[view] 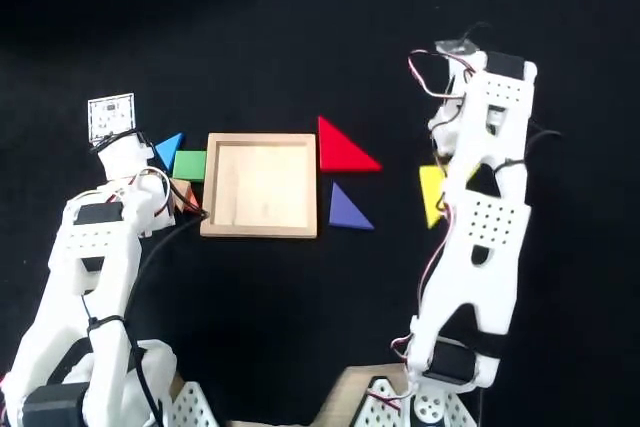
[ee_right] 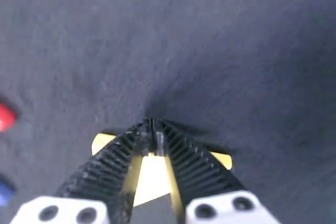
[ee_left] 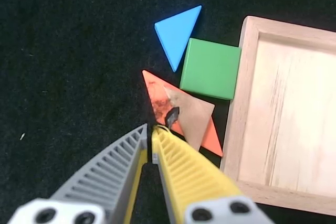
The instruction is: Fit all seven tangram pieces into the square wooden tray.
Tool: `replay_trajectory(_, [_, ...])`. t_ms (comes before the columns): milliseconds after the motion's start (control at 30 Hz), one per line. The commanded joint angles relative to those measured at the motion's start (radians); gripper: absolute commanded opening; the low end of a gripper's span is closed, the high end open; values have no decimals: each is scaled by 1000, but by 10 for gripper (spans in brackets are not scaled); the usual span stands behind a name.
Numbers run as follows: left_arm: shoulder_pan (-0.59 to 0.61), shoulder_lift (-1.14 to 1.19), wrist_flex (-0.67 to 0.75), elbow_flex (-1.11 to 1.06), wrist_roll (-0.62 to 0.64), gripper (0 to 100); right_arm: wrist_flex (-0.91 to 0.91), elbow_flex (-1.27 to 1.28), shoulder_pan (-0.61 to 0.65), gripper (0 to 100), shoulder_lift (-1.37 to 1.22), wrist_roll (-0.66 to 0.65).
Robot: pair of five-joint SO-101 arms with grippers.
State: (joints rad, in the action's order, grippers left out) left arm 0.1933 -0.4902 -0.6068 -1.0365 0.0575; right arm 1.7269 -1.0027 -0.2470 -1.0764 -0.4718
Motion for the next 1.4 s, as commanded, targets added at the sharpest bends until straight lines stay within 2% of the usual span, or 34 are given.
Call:
replay_trajectory(0, [2,2,14,8,5,30,40,216,-15,11,228,-124])
replay_trajectory(100, [2,2,14,8,5,30,26,317,-34,11,354,-184])
replay_trajectory(200, [2,2,14,8,5,30,-84,338,-86,11,435,-186])
replay_trajectory(300, [2,2,14,7,5,30,-206,341,-118,11,418,-189])
replay_trajectory(400, [2,2,14,5,5,30,-242,332,-126,11,329,-199])
replay_trajectory(633, [2,2,15,5,5,30,-140,334,-163,11,206,-339])
replay_trajectory(800, [2,2,15,7,5,30,32,341,-247,11,206,-543])
replay_trajectory(900, [2,2,15,7,5,30,38,380,-325,11,219,-624])
replay_trajectory(1067, [2,3,15,7,5,30,28,639,-367,11,325,-786])
replay_trajectory(1367, [2,6,15,5,5,30,-285,1233,-218,11,785,-778])
